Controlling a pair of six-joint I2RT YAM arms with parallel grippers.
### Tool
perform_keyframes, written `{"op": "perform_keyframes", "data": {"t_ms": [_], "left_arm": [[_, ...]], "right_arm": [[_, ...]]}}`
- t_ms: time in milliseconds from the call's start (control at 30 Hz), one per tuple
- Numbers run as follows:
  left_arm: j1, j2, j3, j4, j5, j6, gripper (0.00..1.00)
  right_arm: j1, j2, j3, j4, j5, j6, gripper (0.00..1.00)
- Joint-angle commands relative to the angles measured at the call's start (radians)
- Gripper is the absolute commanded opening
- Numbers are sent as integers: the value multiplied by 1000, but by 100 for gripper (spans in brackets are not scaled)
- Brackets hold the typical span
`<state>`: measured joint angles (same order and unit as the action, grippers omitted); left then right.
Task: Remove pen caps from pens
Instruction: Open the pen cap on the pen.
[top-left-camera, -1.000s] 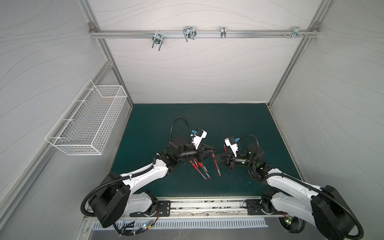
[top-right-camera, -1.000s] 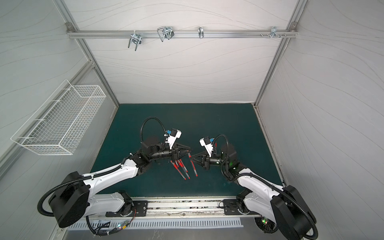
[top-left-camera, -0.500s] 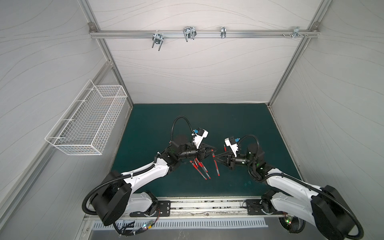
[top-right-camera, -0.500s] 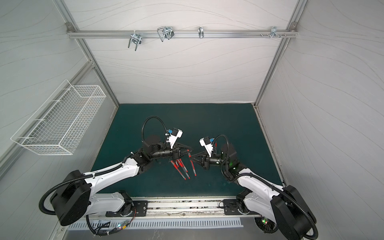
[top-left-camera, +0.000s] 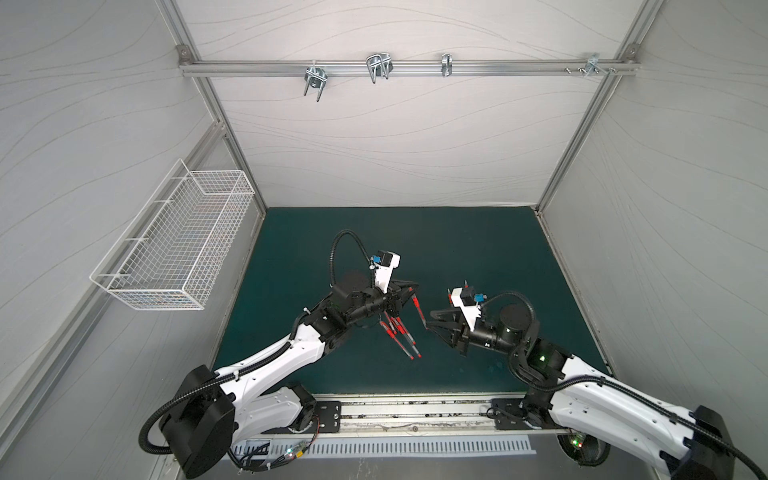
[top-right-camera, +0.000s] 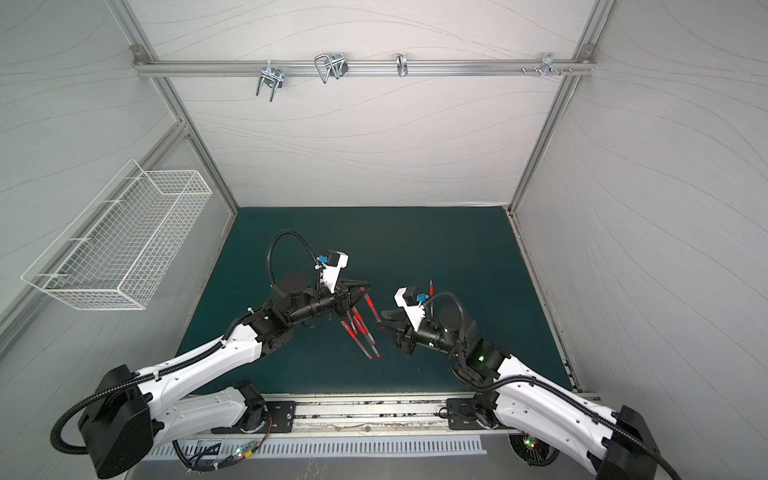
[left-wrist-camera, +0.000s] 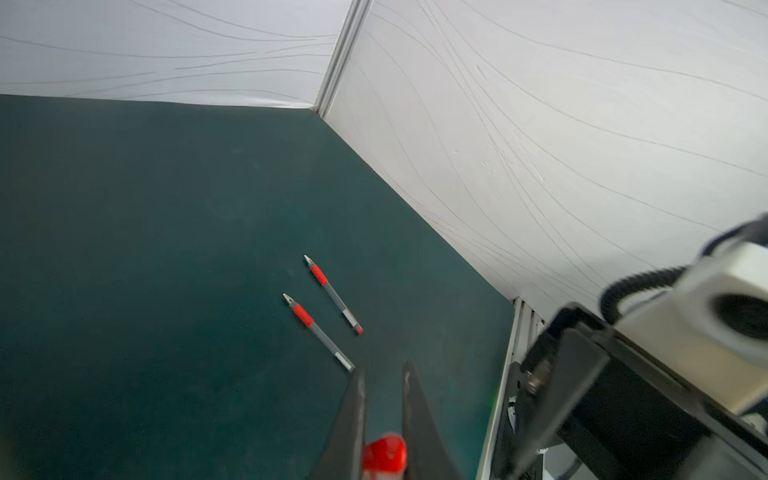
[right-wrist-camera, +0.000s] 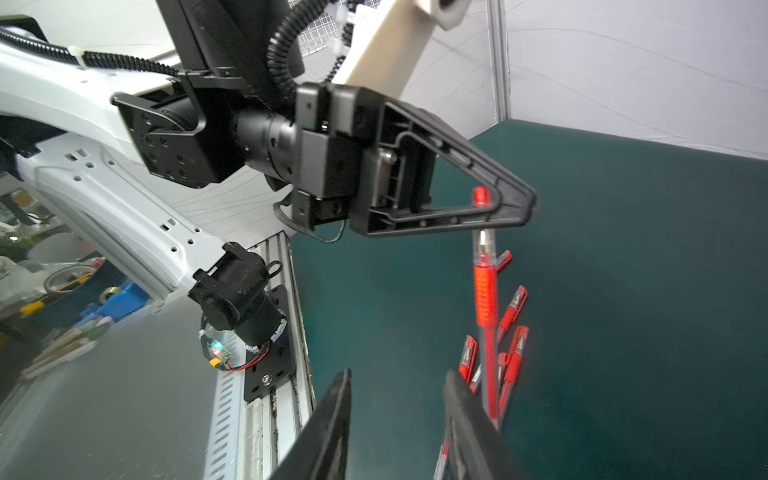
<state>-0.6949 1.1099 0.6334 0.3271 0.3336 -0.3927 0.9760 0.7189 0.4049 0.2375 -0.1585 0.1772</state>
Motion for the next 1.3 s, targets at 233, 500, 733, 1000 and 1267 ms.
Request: {"op": "perform_keyframes", "data": {"t_ms": [233,500,733,1000,1267], "left_arm": [[-3,7,12,0,-25,14,0],[-3,13,15,0,-19,11,0],[-3,21,15,13,6,9,0],[-3,35,17,26,34,8,0],[-3,38,17,33,45,6,0]], "right_arm": [[280,259,142,-118,647,-221,41],[284,314,163,-110,740,-178,41],[196,280,148,-129,561,-119,34],[135,312,151,-109,394,-82,33],[133,384,174,-112,376,-76,31]]}}
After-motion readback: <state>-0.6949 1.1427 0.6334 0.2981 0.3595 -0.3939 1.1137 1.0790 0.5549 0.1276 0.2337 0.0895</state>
